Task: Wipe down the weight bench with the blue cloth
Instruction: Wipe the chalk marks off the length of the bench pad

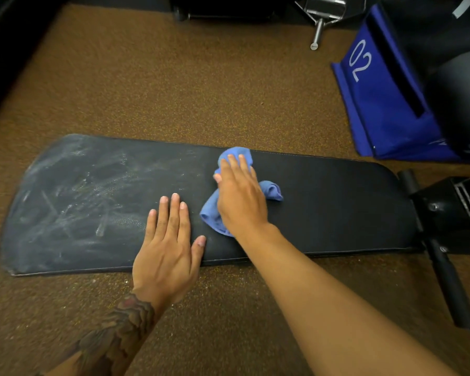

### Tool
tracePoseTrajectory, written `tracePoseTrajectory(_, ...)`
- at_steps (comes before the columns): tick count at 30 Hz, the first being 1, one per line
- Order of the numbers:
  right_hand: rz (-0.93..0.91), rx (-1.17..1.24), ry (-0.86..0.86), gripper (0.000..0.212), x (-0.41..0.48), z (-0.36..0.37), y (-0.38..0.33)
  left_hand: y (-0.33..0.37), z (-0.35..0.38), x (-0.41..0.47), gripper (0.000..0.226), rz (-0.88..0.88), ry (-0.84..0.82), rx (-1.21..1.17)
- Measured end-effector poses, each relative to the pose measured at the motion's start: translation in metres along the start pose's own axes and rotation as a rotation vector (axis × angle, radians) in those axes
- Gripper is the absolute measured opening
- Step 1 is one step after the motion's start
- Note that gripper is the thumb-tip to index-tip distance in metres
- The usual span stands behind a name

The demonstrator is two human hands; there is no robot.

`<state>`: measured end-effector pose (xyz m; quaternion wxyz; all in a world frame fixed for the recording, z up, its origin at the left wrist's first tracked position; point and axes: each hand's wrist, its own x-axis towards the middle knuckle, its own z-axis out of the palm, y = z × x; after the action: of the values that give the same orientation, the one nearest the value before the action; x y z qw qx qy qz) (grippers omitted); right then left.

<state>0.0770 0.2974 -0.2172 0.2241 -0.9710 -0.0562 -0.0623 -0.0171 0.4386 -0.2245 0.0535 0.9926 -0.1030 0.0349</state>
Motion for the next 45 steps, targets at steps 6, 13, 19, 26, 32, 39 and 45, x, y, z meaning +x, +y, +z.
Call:
tracePoseTrajectory(6, -0.212, -0.017, -0.050, 0.046, -0.056, 0.001, -0.022, -0.003, 0.002, -0.002, 0.066, 0.009, -0.015, -0.004)
tracePoseTrajectory(13, -0.226, -0.073, -0.204, 0.058, -0.059, -0.012, -0.019, -0.006, -0.002, -0.007, 0.065, 0.038, -0.031, -0.030)
tracePoseTrajectory(19, -0.184, 0.091, -0.395, 0.057, -0.054, -0.031, -0.020, -0.008, -0.022, -0.027, 0.068, 0.064, -0.055, -0.103)
tracePoseTrajectory(26, -0.110, 0.476, -0.150, 0.052, -0.077, -0.059, -0.006, 0.008, -0.047, -0.036, 0.065, 0.061, 0.038, -0.271)
tracePoseTrajectory(32, 0.127, 0.501, 0.132, 0.050, -0.119, -0.067, 0.026, 0.059, -0.046, 0.018, 0.064, 0.059, -0.002, -0.235)
tracePoseTrajectory(39, 0.076, 0.291, 0.099, 0.046, -0.147, -0.065, 0.037, 0.087, -0.015, 0.049, 0.066, -0.048, -0.118, 0.007)
tracePoseTrajectory(45, -0.072, -0.062, -0.139, 0.063, -0.123, -0.057, 0.039, 0.078, -0.009, 0.049, 0.067, -0.016, -0.198, 0.060)
